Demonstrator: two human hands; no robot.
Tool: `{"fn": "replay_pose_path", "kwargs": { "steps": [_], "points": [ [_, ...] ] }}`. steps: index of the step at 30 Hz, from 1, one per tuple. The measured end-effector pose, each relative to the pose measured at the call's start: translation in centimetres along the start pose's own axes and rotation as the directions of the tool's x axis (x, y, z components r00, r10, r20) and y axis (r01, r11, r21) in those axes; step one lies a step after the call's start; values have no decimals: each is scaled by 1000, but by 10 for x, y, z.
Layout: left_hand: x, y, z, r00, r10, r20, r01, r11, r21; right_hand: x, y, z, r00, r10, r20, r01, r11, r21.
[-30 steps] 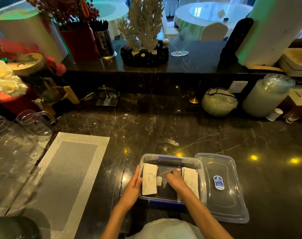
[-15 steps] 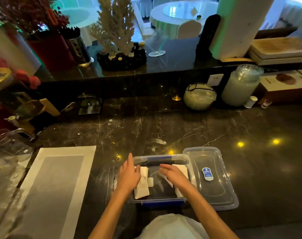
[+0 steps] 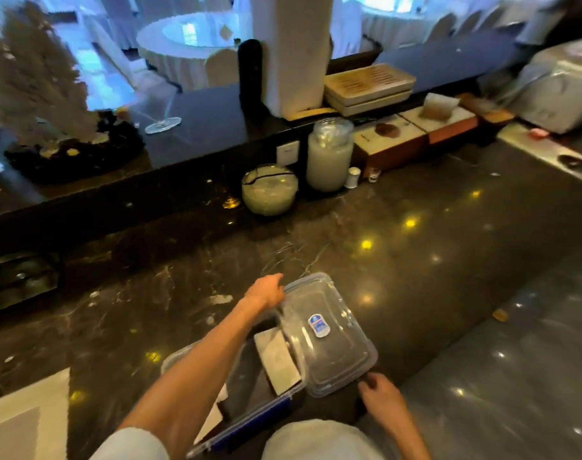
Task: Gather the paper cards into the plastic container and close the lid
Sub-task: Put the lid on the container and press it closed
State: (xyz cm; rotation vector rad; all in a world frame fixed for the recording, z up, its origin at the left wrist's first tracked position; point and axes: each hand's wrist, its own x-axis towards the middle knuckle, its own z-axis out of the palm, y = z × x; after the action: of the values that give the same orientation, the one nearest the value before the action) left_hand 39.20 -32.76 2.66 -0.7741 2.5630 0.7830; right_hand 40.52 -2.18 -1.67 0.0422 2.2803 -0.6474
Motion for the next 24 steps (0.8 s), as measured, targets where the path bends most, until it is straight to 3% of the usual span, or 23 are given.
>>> {"fn": "replay_pose_path", "kwargs": {
  "steps": [3,7,14,17,24],
  "points": [
    [6,4,14,992,9,123,2,996,-89,7,10,8,998,53,36,-57,992,112],
    [8,4,20,989,-13,148,37,986,-164,14,1,20,981,122,148,-169,915,365],
    [0,-13,12,981,-113,158,180,837,-518,8,-22,12,945,180,275,-328,574,751],
    [-1,-16,10,989,-99,114,146,807,-572,8,-23,-1,930,195,313,-368,461,807],
    [2,-15,6,999,-41,5,37,829,-558,14,-30,-12,947,109,302,-320,391,863]
  ]
}}
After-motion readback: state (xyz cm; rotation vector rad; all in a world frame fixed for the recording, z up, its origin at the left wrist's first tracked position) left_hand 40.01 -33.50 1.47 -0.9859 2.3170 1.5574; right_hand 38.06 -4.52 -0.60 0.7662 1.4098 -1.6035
